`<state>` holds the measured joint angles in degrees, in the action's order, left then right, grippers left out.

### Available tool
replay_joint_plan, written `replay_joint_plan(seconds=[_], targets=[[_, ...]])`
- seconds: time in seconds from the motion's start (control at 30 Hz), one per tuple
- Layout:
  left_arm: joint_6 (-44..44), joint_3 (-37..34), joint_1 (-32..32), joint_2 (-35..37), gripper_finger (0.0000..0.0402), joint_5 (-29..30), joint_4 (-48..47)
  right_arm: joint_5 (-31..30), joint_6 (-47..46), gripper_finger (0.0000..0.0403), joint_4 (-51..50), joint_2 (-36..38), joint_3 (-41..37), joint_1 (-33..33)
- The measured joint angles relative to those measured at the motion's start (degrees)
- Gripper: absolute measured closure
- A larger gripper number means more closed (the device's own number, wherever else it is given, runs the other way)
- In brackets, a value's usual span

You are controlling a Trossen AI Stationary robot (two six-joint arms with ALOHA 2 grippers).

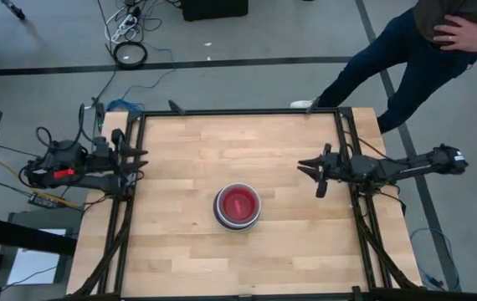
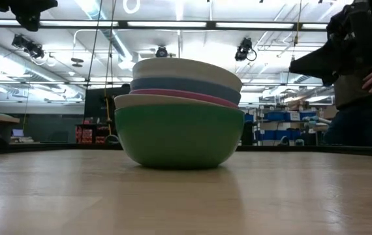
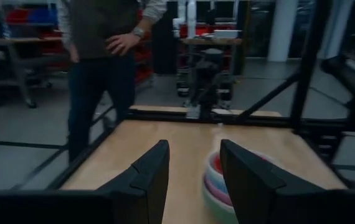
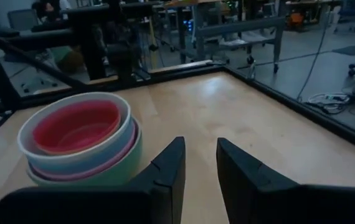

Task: Nest bowls inside each other
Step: Return to Home Position

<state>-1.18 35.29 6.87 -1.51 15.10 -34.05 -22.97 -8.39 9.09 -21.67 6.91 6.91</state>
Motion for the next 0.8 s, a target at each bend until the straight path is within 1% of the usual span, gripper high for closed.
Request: replay_joint_plan(seconds=[0.1, 0.23, 0.33, 0.37, 0.43, 0.53, 0.8], targets=[[-2.2, -0.1, 0.0, -1.0, 0.0249, -2.2, 0.0, 2.4, -0.4, 0.0322, 0.1, 0.0, -1.1, -1.1], [-3.8, -3.4, 0.0, -2.7, 0.0249, -4.3, 3.2, 3.9, -1.5, 0.0322, 2.6, -0.1, -4.3, -2.7], [-4.4, -7.3, 0.0, -3.7, 0.0249, -4.8, 7.4, 5.5, -2.1, 0.0322, 5.5, -0.1, -6.4, -4.0], [-4.4, -8.5, 0.0, -4.2, 0.0249, -5.0, 10.1, 6.2, -2.2, 0.0322, 6.0, -0.1, -6.4, -4.5], [-4.4, -10.9, 0.0, -4.9, 0.0249, -5.4, 15.5, 7.3, -2.5, 0.0322, 5.7, 0.0, -6.4, -5.3], [-4.2, -14.0, 0.0, -6.2, 0.0249, -5.8, 20.4, 9.0, -2.5, 0.0322, 5.4, -0.1, -6.4, -6.4], [-3.4, -22.3, 0.0, -7.4, 0.0249, -5.3, 26.7, 9.7, -2.5, 0.0322, 5.0, -0.1, -6.4, -8.5]])
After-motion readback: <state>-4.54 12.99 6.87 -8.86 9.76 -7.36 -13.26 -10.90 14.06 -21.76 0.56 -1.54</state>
